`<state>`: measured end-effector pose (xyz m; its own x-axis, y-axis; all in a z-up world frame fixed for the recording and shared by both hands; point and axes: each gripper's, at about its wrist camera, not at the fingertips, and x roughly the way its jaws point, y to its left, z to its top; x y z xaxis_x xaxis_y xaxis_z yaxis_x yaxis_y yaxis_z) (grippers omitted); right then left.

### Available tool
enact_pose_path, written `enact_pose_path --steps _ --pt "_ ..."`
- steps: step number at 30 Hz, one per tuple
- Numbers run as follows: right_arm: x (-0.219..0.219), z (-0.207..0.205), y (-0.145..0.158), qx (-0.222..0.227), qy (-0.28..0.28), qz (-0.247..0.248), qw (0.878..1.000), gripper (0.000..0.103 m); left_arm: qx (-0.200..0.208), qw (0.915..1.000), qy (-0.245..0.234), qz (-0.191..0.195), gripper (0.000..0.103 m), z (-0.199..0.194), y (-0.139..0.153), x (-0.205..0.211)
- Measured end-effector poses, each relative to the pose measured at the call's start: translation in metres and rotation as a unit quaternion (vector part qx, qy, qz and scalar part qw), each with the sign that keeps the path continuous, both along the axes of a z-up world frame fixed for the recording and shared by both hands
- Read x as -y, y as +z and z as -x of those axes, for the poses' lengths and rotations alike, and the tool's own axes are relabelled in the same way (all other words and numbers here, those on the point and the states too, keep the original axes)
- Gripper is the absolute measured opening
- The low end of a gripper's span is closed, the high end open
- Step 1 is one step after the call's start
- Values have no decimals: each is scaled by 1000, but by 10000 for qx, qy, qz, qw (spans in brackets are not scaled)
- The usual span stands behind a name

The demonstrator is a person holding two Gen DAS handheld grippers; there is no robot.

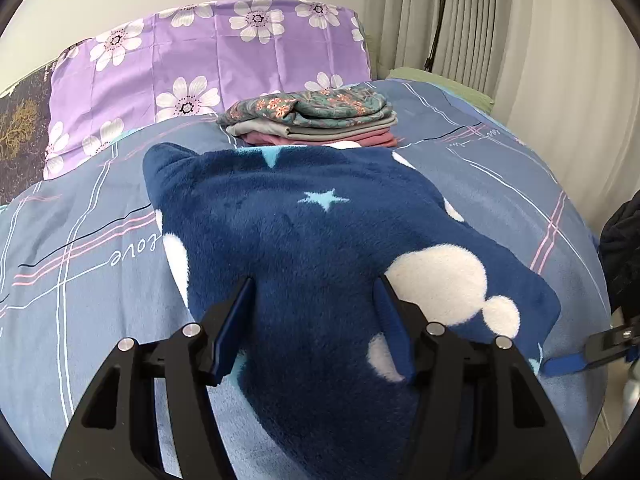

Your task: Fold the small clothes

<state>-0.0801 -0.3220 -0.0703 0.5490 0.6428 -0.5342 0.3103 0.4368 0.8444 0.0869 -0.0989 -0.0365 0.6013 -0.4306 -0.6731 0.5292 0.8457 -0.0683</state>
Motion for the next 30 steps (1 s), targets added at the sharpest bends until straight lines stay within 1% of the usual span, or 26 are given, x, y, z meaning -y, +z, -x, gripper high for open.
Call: enact_pose_path --steps 1,2,4,7,10,12,14,18,22,25,28,30 --pt "-2 -4 -4 -131 -120 -2 9998 83 -8 10000 1 7 61 0 0 0" --pt "-4 -8 -5 -166 -223 17 9996 83 -14 10000 1 16 61 1 0 -1" --pt "-10 -20 -2 -117 -335 123 9993 89 -34 10000 12 66 61 2 -1 -3" --pt "-22 -44 -3 -121 -371 275 9989 92 -40 9999 30 116 61 1 -1 -3" --pt "-32 -58 -4 -128 -586 417 9973 100 -27 9999 47 130 61 3 -2 -2" --pt "-38 -64 -2 -40 -669 572 9961 100 -38 9999 48 155 61 3 -2 -4" --pt "-40 -64 -2 45 -707 627 9955 100 -39 9998 44 177 61 2 -3 -3" --pt "-40 -58 -3 123 -716 686 9950 96 -35 9997 13 253 62 3 -2 -4" --pt "-43 -44 -1 -104 -793 622 9949 96 -40 9995 -50 318 64 2 -2 -6" --pt "-45 -38 1 -214 -900 678 9934 96 -40 9994 -78 347 64 1 -3 -6" --pt "-49 -50 -1 -218 -1036 770 9914 101 -32 9993 -88 351 64 1 -3 -5" --pt "-51 -64 -2 -35 -1174 924 9888 101 -33 9993 -81 358 64 1 -3 -5"
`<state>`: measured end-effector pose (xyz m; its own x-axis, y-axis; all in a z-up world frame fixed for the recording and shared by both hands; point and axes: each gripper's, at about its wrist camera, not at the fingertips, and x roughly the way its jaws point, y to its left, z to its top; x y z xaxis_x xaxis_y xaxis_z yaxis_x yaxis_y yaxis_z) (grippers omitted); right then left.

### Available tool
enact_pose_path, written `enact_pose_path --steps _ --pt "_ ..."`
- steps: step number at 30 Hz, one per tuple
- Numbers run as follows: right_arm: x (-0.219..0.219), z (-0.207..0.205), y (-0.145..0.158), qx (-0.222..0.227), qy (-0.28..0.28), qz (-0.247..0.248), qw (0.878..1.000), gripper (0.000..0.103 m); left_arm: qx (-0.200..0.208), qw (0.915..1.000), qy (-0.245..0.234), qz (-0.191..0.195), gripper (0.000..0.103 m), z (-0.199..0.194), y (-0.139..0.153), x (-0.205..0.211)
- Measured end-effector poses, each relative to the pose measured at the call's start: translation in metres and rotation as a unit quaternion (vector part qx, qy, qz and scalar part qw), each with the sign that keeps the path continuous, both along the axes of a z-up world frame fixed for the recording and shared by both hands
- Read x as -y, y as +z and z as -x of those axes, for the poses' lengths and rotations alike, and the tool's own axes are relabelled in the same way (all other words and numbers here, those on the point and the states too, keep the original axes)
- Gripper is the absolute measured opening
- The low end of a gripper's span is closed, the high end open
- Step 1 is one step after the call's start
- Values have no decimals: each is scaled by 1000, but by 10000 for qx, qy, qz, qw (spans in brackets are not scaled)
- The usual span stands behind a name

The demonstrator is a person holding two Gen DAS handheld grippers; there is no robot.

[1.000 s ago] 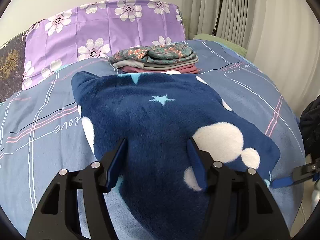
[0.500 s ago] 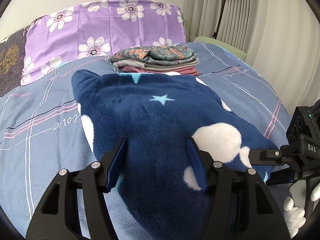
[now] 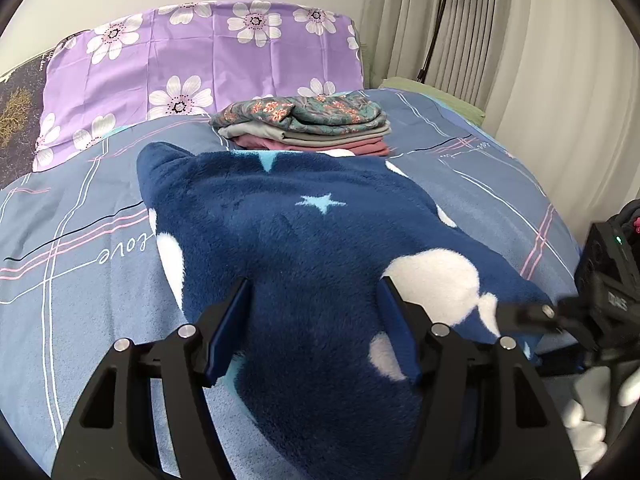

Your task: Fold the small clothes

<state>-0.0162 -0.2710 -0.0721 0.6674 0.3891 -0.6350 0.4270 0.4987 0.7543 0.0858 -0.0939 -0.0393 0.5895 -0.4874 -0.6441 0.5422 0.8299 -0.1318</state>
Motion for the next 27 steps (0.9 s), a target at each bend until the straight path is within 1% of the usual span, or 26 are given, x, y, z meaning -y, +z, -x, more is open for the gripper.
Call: enact_pose_path --steps 2,5,6,8,9,10,11,12,13,14,16,17,18,19,20,21,22,23,24,25,26,27 --pt "-1 -11 -1 119 20 148 9998 101 6 10000 41 18 64 -1 0 0" --pt "-1 -11 -1 216 72 167 9996 101 -31 9999 7 103 65 -2 0 -3" --pt "1 -9 -1 241 94 152 9995 99 -24 9999 -41 118 66 -2 0 -4" --pt "5 -2 -2 314 124 92 9994 92 26 9997 -156 164 68 -3 5 -7" --pt "7 1 -2 345 141 57 9993 87 39 9995 -179 257 70 -4 8 -11" --pt "9 3 -3 383 187 12 9991 84 67 9992 -114 384 71 -8 12 -17" --pt "10 2 -4 391 223 -11 9990 83 103 9986 78 514 77 -14 16 -25" --pt "12 3 -5 403 259 -46 9988 83 108 9964 505 667 83 -28 20 -40" --pt "12 3 -5 408 309 -79 9987 83 35 9937 799 782 84 -41 19 -51" --pt "13 3 -5 405 388 -93 9984 83 -111 9914 951 887 85 -53 16 -59" --pt "13 2 -4 399 486 -130 9979 90 -837 9841 1065 1148 85 -89 -2 -72" --pt "13 1 -4 383 498 -147 9979 92 -1429 9749 1070 1329 91 -112 -20 -74" --pt "13 -1 -4 374 505 -167 9979 96 -1736 9673 1016 1545 96 -122 -30 -75" --pt "13 -7 -5 328 500 -204 9980 101 -2031 9570 923 1853 97 -132 -42 -75" --pt "13 -11 -7 271 456 -196 9984 101 -2190 9497 892 2055 100 -141 -51 -73" --pt "13 -15 -7 290 435 -173 9985 101 -2166 9487 873 2131 100 -147 -56 -69" --pt "12 -21 -6 347 465 -86 9983 101 -2065 9515 856 2113 98 -148 -57 -65" --pt "11 -24 -4 415 523 6 9978 100 -1946 9548 843 2083 75 -149 -56 -60" --pt "10 -26 0 523 613 89 9967 85 -1969 9521 719 2227 58 -149 -54 -57" --pt "8 -26 9 742 802 204 9938 66 -1926 9511 796 2279 52 -145 -46 -58" --pt "4 -24 22 891 932 443 9907 61 -1779 9546 751 2269 45 -141 -36 -59" --pt "-2 -23 40 1095 1136 804 9842 55 -1648 9576 714 2254 44 -138 -28 -61"
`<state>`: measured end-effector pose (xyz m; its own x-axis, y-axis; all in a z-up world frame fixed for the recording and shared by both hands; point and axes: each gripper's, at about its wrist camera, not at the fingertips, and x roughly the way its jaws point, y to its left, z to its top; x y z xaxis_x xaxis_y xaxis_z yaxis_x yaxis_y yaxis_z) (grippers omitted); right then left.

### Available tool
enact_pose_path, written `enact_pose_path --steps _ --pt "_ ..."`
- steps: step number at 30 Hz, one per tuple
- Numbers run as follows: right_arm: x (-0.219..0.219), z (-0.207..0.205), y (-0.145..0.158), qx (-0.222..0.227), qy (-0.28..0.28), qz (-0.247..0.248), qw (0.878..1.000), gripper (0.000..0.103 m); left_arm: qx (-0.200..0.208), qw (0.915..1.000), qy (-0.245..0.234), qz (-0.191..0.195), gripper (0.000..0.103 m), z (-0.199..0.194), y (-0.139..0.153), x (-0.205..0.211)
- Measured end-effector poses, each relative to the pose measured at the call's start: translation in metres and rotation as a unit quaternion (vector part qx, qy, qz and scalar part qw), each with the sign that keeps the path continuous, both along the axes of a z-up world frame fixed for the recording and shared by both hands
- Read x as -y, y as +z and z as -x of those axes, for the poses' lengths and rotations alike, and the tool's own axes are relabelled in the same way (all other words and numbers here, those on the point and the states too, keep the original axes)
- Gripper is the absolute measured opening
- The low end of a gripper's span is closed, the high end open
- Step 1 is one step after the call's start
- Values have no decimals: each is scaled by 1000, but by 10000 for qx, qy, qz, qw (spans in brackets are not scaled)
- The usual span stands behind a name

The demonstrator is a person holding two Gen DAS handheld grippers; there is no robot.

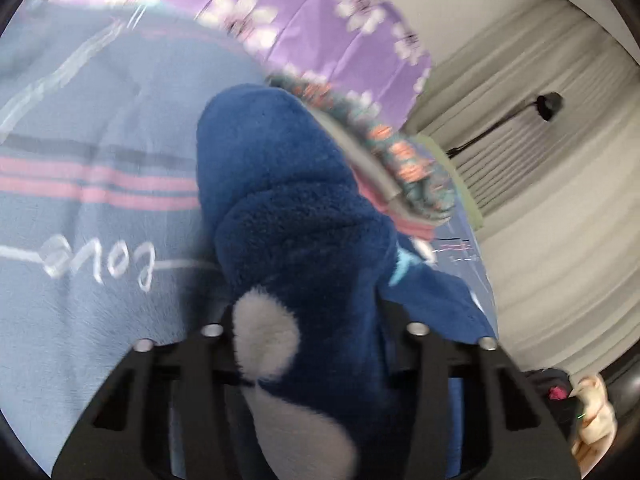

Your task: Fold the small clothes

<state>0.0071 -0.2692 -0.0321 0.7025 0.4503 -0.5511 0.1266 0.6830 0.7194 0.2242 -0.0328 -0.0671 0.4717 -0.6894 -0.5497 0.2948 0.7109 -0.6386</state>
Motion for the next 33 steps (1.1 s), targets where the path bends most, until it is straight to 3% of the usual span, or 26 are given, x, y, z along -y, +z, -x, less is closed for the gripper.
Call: enact_pose_path --steps 5,9,12,16,19,21,23,25,26,27,29,31,33 --pt "-27 -25 67 918 623 761 9909 53 1096 9931 382 -144 44 19 84 -38" --pt "-60 -112 117 1350 1326 951 9773 55 1544 9805 1138 -427 45 0 136 -91" --pt "-85 -191 130 1265 1708 963 9724 56 1611 9678 1781 -753 45 -35 155 -125" --pt "-121 -304 120 984 1889 1203 9696 56 1470 9538 2389 -1080 45 -85 148 -163" --pt "-137 -363 96 825 1558 1547 9721 56 1350 9488 2553 -1277 46 -118 126 -172" --pt "-146 -393 74 800 1343 1769 9717 57 1223 9449 2653 -1476 55 -138 105 -172" --pt "-151 -409 41 437 1062 2195 9688 66 787 9415 2731 -1813 60 -155 67 -175" --pt "-156 -423 3 -154 834 2805 9561 67 228 9403 2656 -2114 60 -161 31 -185" --pt "-157 -421 -12 -316 840 2976 9505 67 81 9359 2657 -2311 60 -163 18 -186" --pt "-157 -415 -21 -342 862 3009 9491 66 325 9313 2683 -2442 62 -153 10 -185" --pt "-156 -382 -14 128 877 2931 9520 65 631 9270 2651 -2577 62 -142 15 -186" --pt "-165 -334 6 797 1062 3264 9359 69 966 9214 2542 -2777 63 -115 34 -176" --pt "-172 -284 24 1280 1275 3621 9145 84 1358 9186 2421 -2814 76 -82 55 -165"
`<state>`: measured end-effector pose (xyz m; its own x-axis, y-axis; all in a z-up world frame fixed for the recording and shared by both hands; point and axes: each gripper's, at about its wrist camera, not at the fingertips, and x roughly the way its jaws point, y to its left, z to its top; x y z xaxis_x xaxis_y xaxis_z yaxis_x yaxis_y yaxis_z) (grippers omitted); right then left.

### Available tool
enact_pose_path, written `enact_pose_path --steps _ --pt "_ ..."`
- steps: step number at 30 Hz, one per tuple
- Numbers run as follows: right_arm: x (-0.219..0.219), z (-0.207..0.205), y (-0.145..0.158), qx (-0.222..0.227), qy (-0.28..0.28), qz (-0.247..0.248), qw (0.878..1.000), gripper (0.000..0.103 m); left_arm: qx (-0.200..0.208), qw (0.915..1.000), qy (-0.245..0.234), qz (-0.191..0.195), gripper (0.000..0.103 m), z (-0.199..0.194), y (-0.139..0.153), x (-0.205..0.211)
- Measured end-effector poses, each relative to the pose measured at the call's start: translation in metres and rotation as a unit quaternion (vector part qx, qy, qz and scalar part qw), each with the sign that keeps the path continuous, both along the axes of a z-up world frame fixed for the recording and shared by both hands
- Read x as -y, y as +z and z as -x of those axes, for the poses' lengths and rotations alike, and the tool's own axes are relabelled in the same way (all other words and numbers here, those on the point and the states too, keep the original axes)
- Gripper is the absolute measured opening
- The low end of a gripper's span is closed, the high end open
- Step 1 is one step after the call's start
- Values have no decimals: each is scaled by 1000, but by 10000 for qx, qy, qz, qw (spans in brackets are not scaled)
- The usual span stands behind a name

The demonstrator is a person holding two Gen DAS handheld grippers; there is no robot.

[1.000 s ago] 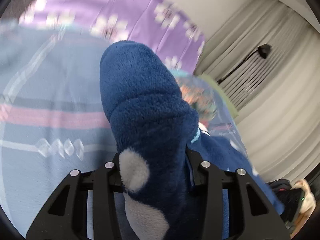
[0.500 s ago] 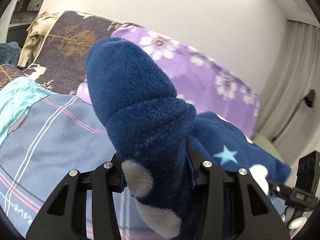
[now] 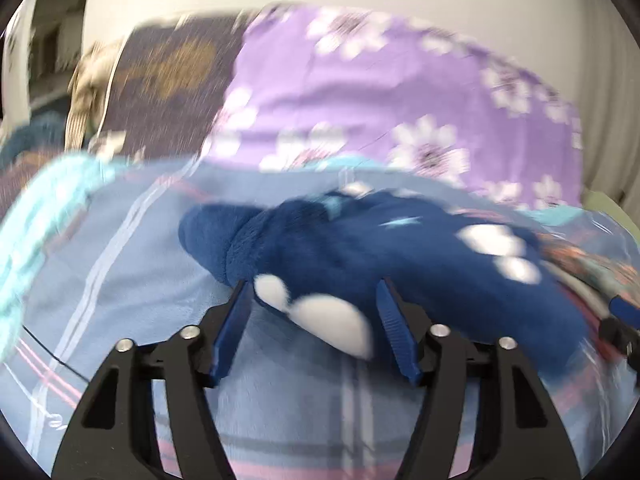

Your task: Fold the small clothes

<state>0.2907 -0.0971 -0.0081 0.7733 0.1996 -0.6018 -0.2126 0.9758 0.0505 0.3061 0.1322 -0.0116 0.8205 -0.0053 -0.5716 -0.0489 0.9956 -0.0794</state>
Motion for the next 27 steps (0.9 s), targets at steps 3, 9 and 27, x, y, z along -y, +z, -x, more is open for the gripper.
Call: enact_pose_path --steps 3,9,27 --pt "12 72 22 419 136 56 9990 96 333 9985 -398 -179 99 65 37 26" --pt "61 192 44 537 -535 -237 9968 101 689 9953 -226 -645 102 185 78 71" --pt "93 312 79 497 -877 -454 9939 101 584 9947 -777 -347 102 336 92 130"
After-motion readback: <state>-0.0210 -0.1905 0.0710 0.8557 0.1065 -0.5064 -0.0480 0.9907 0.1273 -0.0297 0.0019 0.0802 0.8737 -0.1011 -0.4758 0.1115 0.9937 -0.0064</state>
